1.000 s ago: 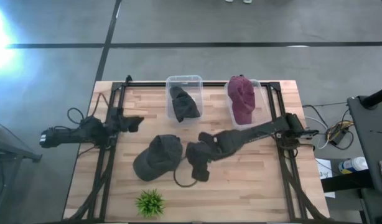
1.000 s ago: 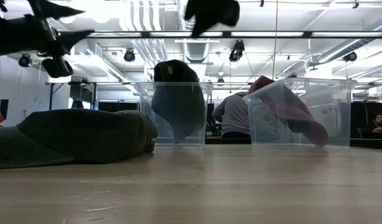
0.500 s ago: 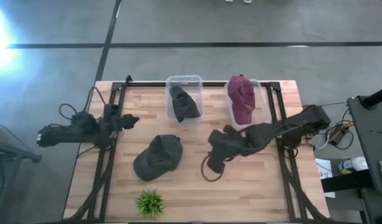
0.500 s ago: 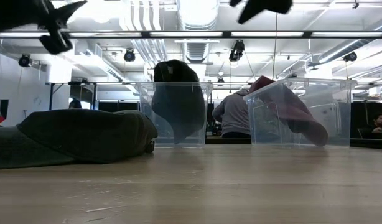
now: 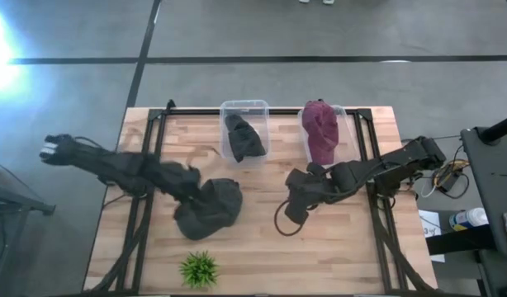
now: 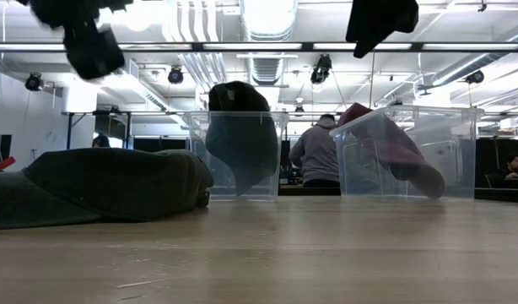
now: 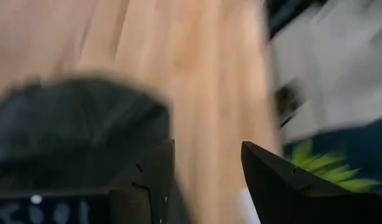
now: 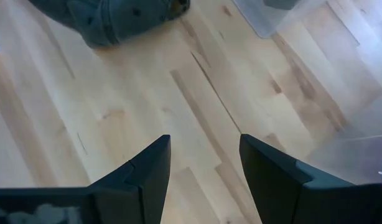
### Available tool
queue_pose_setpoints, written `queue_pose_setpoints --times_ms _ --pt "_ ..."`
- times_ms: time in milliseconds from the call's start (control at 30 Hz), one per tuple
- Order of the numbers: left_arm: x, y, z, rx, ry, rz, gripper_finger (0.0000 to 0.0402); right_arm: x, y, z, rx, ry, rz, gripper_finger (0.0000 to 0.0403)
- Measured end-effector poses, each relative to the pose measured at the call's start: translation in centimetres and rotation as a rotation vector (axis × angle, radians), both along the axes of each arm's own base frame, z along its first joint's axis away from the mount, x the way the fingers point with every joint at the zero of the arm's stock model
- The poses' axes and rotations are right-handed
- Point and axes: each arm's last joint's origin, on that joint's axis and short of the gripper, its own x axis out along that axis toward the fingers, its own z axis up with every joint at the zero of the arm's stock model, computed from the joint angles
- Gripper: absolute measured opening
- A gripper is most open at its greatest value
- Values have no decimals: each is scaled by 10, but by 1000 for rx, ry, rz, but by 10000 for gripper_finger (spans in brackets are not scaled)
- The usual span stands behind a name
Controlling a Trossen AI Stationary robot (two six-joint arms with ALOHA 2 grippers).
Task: Pick & Place hat
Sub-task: Put the black cap into the left transparent bin
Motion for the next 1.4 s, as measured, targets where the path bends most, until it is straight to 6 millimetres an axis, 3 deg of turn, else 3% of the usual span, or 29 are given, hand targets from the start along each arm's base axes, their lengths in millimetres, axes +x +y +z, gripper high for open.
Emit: queue_pose_setpoints --times_ms 233,433,567,1200,1300,1400 --pt "18 -26 -32 133 153 -110 178 -6 -3 0 -33 36 -5 187" --pt "24 -50 -41 393 108 -212 178 -9 -4 -1 -54 79 3 187" --pt "31 -57 -49 539 117 -156 178 -10 -4 -1 -62 83 6 187" --pt "60 -72 -104 618 258 -188 177 -10 -5 -1 -82 80 6 187" --pt "62 -73 -110 615 284 -168 159 -10 -5 -1 -82 80 6 187" --pt "63 -73 -112 596 293 -146 114 -10 -5 -1 -83 81 6 187"
